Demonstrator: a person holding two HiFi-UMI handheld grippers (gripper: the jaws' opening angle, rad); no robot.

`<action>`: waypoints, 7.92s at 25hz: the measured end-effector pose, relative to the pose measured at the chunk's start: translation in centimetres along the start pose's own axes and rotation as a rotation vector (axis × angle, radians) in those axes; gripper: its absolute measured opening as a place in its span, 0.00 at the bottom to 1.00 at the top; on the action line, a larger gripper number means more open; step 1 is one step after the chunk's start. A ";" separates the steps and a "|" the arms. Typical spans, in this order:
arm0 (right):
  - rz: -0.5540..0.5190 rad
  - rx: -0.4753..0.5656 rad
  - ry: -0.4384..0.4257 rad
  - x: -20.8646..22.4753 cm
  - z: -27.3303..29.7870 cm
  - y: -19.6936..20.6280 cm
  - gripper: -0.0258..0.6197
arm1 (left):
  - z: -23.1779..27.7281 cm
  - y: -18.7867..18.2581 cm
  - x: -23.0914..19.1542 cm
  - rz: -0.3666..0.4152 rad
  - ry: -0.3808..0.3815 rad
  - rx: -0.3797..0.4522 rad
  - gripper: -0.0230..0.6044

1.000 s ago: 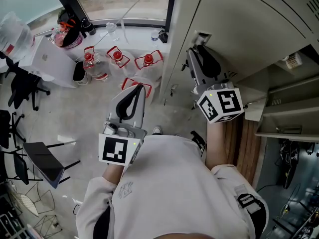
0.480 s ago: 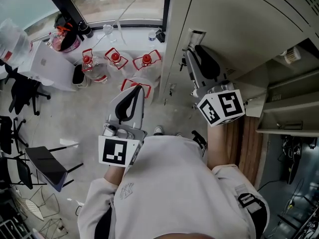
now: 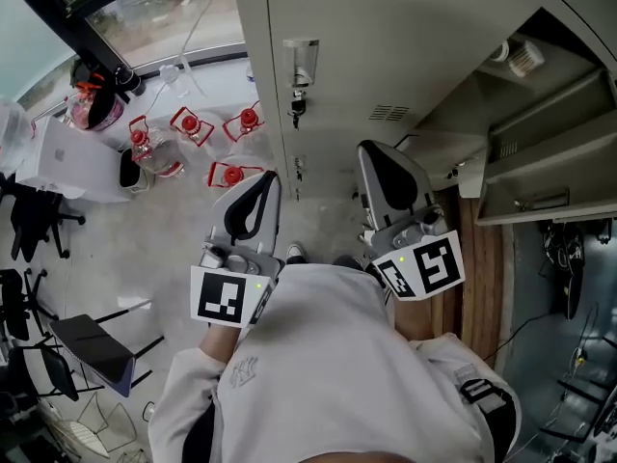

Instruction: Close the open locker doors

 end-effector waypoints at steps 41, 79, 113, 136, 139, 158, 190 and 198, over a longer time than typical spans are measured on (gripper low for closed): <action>0.053 0.089 -0.085 24.7 -29.3 0.4 0.11 | 12.8 4.9 33.6 0.050 0.088 0.107 0.05; 0.062 0.065 -0.249 21.1 -12.2 2.0 0.20 | 11.9 1.7 21.8 0.038 -0.004 0.089 0.05; 0.017 -0.014 -0.136 23.3 -3.3 4.8 0.20 | 14.4 1.3 15.3 -0.009 0.019 0.067 0.05; 0.046 -0.071 0.153 22.6 -18.8 4.3 0.06 | 16.9 4.2 23.6 -0.028 0.291 -0.034 0.05; 0.071 -0.078 0.145 23.3 -20.9 4.6 0.06 | 17.8 4.7 26.2 -0.031 0.300 -0.035 0.05; -0.034 -0.060 0.308 36.1 -40.5 1.9 0.06 | 22.9 9.3 44.6 -0.056 0.371 -0.015 0.05; -0.059 -0.014 0.406 44.4 -46.2 2.5 0.07 | 24.4 8.7 47.2 -0.003 0.362 -0.004 0.05; 0.019 -0.033 0.289 44.1 -43.3 4.0 0.17 | 23.6 8.3 45.9 0.002 0.327 0.011 0.05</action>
Point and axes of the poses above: the fingertips, and each gripper's own axes: z forward along the fingers, x to its right, y out of its underside, the point moved 7 cm from there along -z, backward along the fingers, and after that the axes turned 14 degrees about -z, right-handed, at the moved point
